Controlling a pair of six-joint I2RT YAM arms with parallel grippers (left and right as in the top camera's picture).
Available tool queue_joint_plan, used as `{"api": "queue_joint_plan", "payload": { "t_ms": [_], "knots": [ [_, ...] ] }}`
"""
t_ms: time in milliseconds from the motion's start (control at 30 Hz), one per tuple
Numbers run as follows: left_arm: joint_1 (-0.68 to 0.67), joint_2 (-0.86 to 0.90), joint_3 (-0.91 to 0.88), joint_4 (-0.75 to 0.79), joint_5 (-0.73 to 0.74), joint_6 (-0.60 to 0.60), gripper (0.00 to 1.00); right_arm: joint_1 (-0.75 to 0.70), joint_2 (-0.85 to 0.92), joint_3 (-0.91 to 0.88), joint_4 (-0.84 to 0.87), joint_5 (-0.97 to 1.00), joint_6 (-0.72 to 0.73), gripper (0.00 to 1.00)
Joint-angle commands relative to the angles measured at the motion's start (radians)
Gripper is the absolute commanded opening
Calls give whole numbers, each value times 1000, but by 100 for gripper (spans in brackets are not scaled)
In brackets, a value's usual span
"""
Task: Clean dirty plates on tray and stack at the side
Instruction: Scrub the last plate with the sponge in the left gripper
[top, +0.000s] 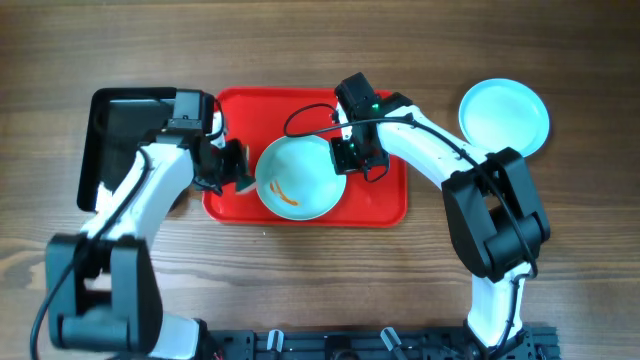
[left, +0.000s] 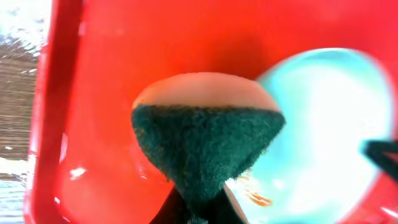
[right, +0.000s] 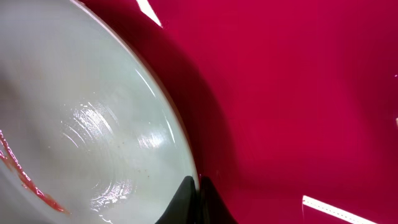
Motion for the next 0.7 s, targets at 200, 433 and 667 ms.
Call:
{"api": "queue_joint_plan", "payload": {
  "t_ms": [200, 433, 667],
  "knots": [
    [-152, -25, 20, 27, 103, -97, 4, 14, -3, -1, 24, 16, 73, 4],
    [-290, 137, 20, 127, -26, -222, 4, 32, -3, -1, 24, 16, 144, 5],
    [-295, 186, 20, 20, -456, -219, 4, 32, -3, -1, -10, 100, 163, 4]
  ]
}}
